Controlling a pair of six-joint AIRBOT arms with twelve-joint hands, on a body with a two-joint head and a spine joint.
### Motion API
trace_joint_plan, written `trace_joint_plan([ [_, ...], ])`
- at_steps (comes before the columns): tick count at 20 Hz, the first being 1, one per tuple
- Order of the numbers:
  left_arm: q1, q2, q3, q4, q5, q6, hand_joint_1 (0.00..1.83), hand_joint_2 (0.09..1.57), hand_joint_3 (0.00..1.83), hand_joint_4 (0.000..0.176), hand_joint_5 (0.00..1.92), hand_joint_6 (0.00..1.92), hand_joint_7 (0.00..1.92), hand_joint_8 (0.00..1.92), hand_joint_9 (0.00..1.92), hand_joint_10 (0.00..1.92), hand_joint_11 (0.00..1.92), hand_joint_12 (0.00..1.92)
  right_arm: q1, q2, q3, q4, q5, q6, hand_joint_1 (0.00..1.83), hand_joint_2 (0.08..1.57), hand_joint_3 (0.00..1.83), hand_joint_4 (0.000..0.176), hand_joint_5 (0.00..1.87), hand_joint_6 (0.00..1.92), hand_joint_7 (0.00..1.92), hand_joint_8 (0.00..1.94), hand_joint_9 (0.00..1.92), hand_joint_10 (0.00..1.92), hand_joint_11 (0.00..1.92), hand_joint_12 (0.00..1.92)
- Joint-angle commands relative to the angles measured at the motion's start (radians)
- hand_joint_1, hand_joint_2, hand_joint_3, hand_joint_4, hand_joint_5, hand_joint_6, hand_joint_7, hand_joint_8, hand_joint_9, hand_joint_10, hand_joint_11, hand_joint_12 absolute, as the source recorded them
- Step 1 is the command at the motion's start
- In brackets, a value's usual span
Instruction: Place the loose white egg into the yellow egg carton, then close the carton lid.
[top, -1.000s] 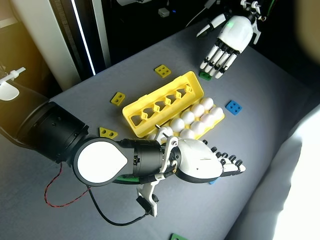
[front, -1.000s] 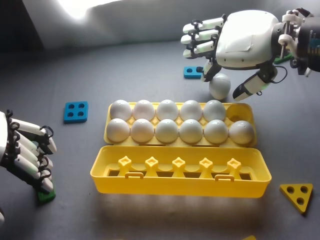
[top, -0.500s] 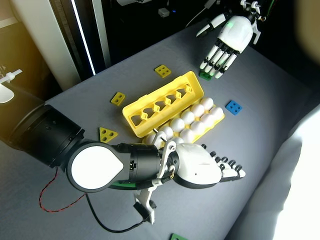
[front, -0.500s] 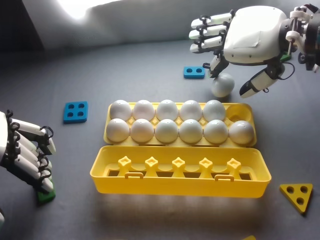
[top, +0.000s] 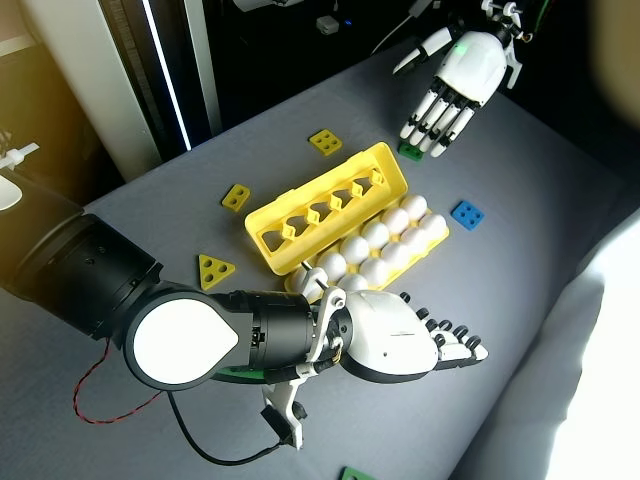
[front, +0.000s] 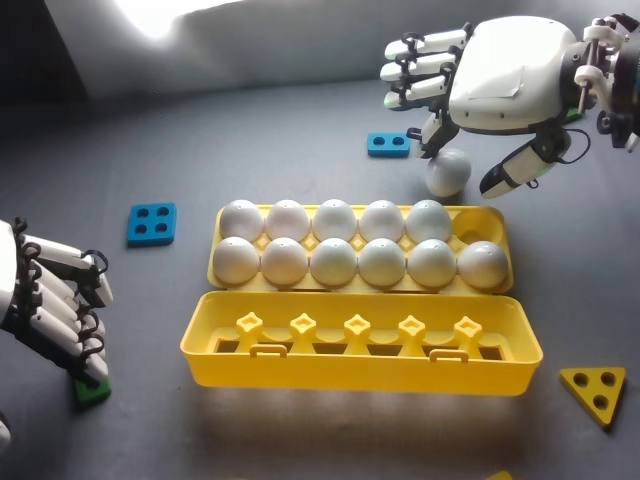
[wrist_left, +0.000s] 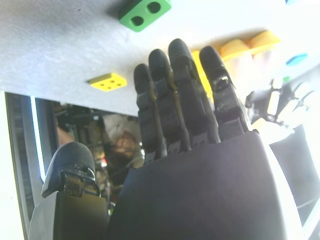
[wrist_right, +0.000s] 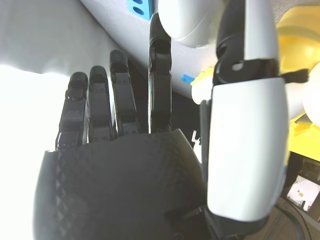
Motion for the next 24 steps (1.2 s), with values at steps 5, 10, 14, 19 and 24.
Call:
trace_joint_plan([
  [5,-0.004,0.015,0.003,-0.060,-0.046,-0.006,0.00,1.17,0.00,0.000,0.56,0.00,0.58,0.00,0.51,0.00,0.00,0.75,-0.012,0.015,-0.007,0.039,0.025,-0.003,0.85,0.90,0.00,0.164,0.84,0.01,0.23,0.00,0.07,0.00,0.00,0.00],
  [10,-0.003,0.016,0.003,-0.060,-0.044,-0.006,0.00,1.16,0.00,0.000,0.56,0.00,0.59,0.00,0.51,0.00,0.00,0.75,-0.022,0.015,-0.013,0.039,0.025,-0.003,0.85,0.91,0.00,0.160,0.84,0.01,0.23,0.00,0.07,0.00,0.00,0.00],
  [14,-0.002,0.016,0.003,-0.060,-0.044,-0.006,0.00,1.17,0.00,0.000,0.56,0.00,0.59,0.00,0.52,0.00,0.00,0.75,-0.028,0.016,-0.013,0.039,0.025,-0.004,0.83,0.91,0.00,0.168,0.83,0.00,0.24,0.00,0.06,0.00,0.00,0.00],
  [19,-0.002,0.018,0.000,-0.060,-0.042,-0.006,0.00,1.17,0.00,0.000,0.56,0.00,0.59,0.00,0.51,0.00,0.00,0.73,-0.028,0.017,-0.013,0.039,0.025,-0.013,0.81,0.92,0.00,0.176,0.82,0.01,0.23,0.01,0.04,0.00,0.00,0.00],
  [24,-0.002,0.018,0.000,-0.060,-0.042,-0.006,0.00,1.17,0.00,0.000,0.56,0.00,0.60,0.00,0.52,0.00,0.00,0.76,-0.027,0.017,-0.013,0.039,0.025,-0.013,0.90,0.95,0.01,0.108,0.90,0.01,0.28,0.00,0.08,0.00,0.00,0.00],
])
